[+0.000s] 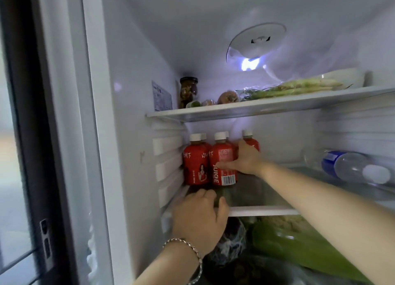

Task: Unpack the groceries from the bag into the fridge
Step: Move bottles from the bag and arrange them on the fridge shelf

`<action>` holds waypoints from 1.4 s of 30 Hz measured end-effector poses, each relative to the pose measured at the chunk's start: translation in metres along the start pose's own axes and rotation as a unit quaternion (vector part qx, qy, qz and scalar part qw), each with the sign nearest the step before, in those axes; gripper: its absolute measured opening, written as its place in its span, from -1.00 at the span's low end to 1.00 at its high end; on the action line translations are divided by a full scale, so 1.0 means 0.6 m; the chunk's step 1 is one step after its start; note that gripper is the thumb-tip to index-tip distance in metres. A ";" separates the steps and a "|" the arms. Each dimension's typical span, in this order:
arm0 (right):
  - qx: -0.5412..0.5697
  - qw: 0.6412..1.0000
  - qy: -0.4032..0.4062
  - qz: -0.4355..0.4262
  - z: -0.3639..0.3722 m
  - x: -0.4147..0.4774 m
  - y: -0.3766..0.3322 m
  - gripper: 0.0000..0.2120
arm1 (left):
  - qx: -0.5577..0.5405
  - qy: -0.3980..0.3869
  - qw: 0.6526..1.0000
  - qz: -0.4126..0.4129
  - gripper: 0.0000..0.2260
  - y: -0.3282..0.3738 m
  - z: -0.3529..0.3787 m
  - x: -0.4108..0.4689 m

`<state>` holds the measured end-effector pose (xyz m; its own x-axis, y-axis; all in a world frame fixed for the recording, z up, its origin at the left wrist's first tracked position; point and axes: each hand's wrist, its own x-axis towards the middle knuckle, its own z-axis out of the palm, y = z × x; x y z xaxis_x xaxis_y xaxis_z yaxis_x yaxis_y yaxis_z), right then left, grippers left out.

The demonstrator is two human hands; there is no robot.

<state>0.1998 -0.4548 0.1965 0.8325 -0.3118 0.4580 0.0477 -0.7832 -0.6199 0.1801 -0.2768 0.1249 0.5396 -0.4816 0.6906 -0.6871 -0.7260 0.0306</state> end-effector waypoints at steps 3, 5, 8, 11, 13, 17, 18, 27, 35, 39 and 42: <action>0.018 0.998 0.011 0.054 0.026 0.020 0.010 -0.22 | -0.007 0.011 1.000 0.010 -0.34 -0.001 0.001 0.000; 0.058 0.995 0.009 0.084 0.039 0.025 0.016 -0.17 | -0.011 0.019 1.000 0.021 -0.35 -0.003 0.003 0.001; 0.073 0.992 0.008 0.099 0.046 0.025 0.019 -0.12 | -0.023 0.048 0.998 0.034 -0.39 -0.002 0.007 -0.001; 0.098 0.990 -0.031 0.097 0.044 0.026 0.020 -0.09 | -0.030 0.062 0.997 0.041 -0.47 0.000 0.004 -0.002; 0.112 0.987 -0.072 0.093 0.042 0.021 0.014 -0.38 | -0.001 0.059 0.998 0.027 -0.55 -0.002 0.011 0.000; 0.075 0.990 -0.064 0.098 0.038 0.011 0.010 -0.35 | -0.038 0.056 0.997 0.039 -0.61 -0.007 0.016 0.002; 0.068 0.990 -0.073 0.102 0.031 0.004 0.005 -0.32 | -0.049 0.048 0.997 0.046 -0.53 -0.007 0.016 0.001; -0.165 0.986 -0.031 0.023 -0.037 -0.141 -0.017 -0.83 | 0.018 -0.039 0.999 0.025 -0.65 0.003 -0.012 -0.003; -0.254 0.946 -0.065 -0.193 -0.056 -0.271 -0.043 -0.80 | 0.083 -0.111 0.988 -0.068 -0.52 0.038 -0.073 -0.108; -0.244 0.899 -0.207 -0.298 -0.018 -0.361 -0.080 -0.67 | 0.080 -0.215 0.962 -0.151 -0.62 0.050 -0.149 -0.260; -0.245 0.828 -0.359 -0.354 0.036 -0.449 -0.130 -0.62 | 0.122 -0.272 0.923 -0.242 -0.74 0.053 -0.220 -0.395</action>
<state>-0.0166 -0.2979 0.1077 0.8134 0.5816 -0.0103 0.5812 -0.8119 0.0556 -0.0340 -0.1208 0.0576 0.9650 -0.1981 0.1717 -0.2063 -0.9780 0.0311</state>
